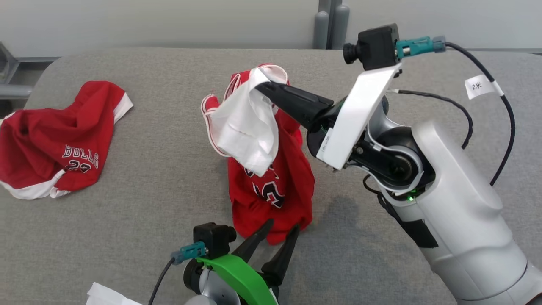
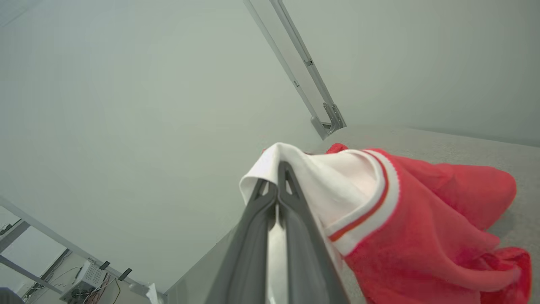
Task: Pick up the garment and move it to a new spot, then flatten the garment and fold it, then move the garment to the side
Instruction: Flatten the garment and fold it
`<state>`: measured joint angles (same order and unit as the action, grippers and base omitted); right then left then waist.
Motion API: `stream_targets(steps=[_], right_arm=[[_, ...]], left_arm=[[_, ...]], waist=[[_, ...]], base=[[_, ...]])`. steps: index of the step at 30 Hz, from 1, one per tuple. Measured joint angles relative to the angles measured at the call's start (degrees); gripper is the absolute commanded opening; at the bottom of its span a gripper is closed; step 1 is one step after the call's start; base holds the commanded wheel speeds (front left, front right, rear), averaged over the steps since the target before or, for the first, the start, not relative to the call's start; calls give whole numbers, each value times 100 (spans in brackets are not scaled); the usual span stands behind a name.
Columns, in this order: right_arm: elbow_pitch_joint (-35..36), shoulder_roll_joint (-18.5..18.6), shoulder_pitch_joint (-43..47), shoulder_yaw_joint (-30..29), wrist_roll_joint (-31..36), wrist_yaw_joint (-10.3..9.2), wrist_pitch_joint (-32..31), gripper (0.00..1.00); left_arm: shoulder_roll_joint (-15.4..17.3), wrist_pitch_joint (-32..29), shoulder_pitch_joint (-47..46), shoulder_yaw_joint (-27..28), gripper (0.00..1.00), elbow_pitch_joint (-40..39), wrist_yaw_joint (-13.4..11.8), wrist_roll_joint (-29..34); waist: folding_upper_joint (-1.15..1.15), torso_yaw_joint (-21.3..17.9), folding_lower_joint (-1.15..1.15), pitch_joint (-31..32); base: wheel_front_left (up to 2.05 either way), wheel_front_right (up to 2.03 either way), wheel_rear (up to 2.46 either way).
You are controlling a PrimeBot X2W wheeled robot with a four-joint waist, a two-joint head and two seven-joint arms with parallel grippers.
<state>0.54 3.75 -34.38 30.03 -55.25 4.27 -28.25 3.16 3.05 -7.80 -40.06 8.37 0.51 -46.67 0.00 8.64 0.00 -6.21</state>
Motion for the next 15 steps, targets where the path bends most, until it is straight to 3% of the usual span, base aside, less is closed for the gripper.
stream_targets(steps=[1,2,6,8,15], right_arm=[[57,-1,-55,32,-163,-145,-12,0],[100,-13,-245,-49,-522,-571,60,0],[-110,-4,-756,-538,-788,-1427,382,0],[-402,1,-960,-780,-717,-1474,523,0],[-1917,-15,-1089,-1438,149,-1235,753,0]], left_arm=[[-1,-4,4,-33,100,-1,0,-7],[-3,-5,23,-87,100,-11,0,-10],[-4,-48,28,-197,100,-34,0,-63],[-5,-47,28,-266,100,-58,4,-77],[-10,-32,-25,-486,100,-167,52,-268]], waist=[[0,45,0,17],[0,137,0,44],[0,325,0,75],[0,424,0,81],[0,815,0,83]], base=[[0,0,0],[0,0,0],[0,0,0],[0,0,0],[0,0,0]])
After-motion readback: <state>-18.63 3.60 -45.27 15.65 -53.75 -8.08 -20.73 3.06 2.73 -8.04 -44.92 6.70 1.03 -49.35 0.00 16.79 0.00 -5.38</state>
